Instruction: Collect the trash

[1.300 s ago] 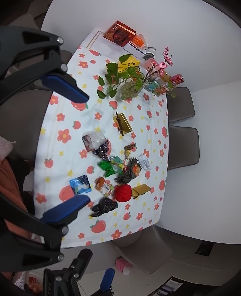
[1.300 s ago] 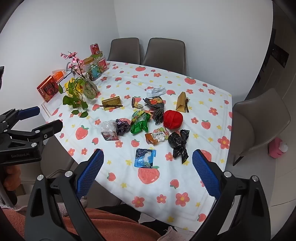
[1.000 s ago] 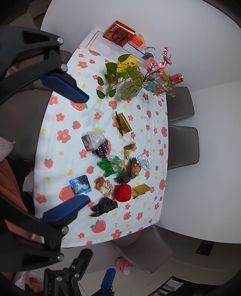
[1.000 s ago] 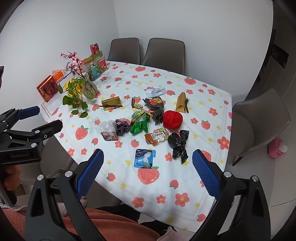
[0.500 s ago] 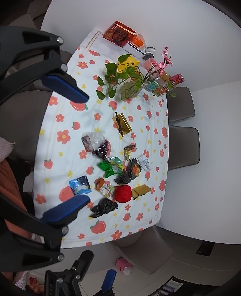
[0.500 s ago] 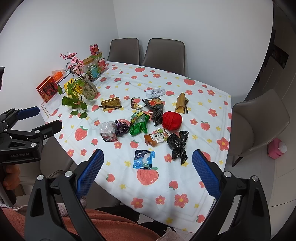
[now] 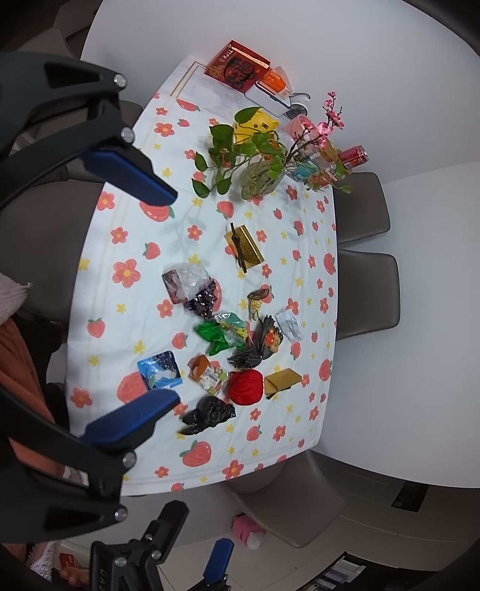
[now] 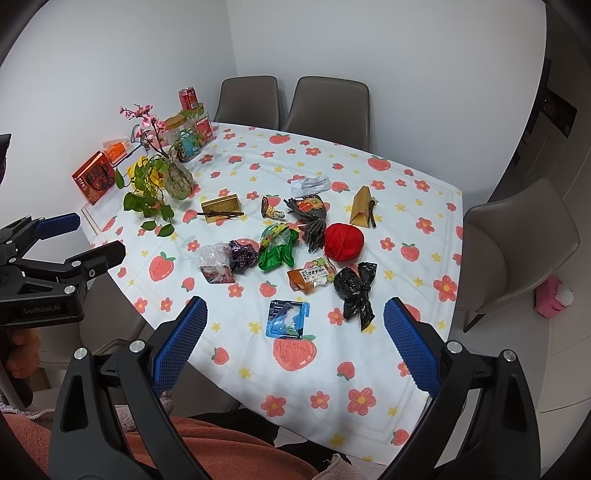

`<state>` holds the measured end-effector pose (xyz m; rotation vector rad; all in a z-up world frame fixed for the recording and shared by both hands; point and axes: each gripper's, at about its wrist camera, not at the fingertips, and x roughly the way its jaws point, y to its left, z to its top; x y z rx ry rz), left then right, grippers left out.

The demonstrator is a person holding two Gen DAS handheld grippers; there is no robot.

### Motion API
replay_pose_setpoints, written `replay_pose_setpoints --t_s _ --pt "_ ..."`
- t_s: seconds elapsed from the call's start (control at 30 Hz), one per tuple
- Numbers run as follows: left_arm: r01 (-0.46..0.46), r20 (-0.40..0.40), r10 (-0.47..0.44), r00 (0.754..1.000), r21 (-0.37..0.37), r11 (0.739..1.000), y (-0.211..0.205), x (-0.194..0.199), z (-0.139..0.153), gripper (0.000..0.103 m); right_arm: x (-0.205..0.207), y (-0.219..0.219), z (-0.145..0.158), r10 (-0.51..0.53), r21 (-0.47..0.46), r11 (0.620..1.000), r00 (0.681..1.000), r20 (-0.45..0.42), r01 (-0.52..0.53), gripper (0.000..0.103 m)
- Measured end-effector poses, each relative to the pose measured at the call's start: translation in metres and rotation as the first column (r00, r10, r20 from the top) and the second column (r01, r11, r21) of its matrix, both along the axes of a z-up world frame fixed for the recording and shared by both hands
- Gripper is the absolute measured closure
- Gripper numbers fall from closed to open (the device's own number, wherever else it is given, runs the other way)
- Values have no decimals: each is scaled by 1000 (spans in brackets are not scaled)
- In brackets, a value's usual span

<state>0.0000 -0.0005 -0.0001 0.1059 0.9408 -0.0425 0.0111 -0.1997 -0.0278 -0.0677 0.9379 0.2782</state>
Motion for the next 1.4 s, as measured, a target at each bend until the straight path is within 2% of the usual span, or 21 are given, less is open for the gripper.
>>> replay_pose_setpoints --t_s 1.4 --pt "6 -3 -6 1000 -9 1000 -2 3 -6 4 3 2 -1 1 0 1000 1000 0 -1 10"
